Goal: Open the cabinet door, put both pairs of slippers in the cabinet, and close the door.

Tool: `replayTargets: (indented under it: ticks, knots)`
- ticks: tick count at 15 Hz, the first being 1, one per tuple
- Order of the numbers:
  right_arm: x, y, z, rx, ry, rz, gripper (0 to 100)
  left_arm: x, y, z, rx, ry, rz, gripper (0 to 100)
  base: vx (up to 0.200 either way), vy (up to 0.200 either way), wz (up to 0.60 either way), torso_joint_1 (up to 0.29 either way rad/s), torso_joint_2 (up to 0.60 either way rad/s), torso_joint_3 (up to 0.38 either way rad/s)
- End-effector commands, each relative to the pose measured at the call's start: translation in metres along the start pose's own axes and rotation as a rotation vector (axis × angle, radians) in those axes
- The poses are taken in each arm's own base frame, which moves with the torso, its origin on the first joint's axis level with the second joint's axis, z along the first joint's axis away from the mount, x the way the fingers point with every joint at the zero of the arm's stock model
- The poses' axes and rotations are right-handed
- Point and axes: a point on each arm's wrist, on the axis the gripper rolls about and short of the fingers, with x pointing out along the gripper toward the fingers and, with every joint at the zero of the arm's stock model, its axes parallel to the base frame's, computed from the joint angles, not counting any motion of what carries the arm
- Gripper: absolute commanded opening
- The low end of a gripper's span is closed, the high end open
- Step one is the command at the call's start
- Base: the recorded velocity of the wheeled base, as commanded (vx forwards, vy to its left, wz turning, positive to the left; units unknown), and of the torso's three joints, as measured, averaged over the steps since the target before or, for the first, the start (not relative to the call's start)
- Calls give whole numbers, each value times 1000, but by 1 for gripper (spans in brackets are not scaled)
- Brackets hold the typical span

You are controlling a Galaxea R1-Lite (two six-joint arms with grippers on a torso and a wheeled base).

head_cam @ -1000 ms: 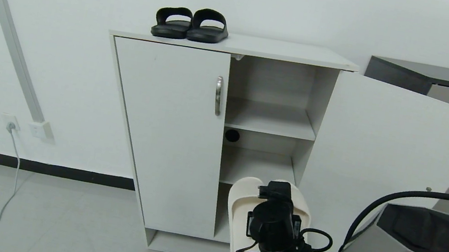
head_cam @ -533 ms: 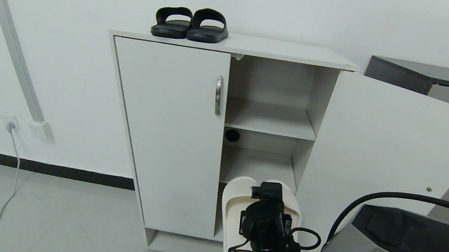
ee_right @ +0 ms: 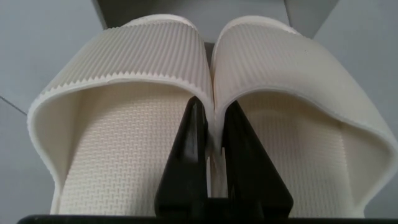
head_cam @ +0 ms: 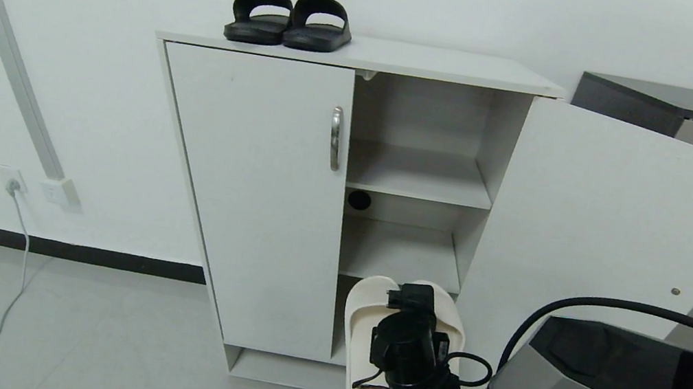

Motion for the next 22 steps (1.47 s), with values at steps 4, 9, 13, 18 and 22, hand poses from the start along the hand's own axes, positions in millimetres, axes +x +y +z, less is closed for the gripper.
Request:
replayTargets:
  ticks: [4, 9, 13, 18, 22]
  knots:
    - [0, 1, -1, -2, 0, -1, 0, 0, 0, 0, 0, 1, 0, 0, 0, 0, 0, 5, 1, -193]
    - [4, 3, -7, 1, -5, -7, 0, 0, 0, 0, 0, 1, 0, 0, 0, 0, 0, 5, 2, -195]
    - [9, 2, -8, 12, -35, -21, 0, 0, 0, 0, 0, 1, 1, 0, 0, 0, 0, 7, 2, -154]
    - [20, -1, -10, -2, -195, -24, 0, 0, 0, 0, 0, 1, 0, 0, 0, 0, 0, 0, 0, 0]
    - [22, -3, -10, -5, -205, -30, 0, 0, 0, 0, 0, 0, 0, 0, 0, 0, 0, 0, 0, 0]
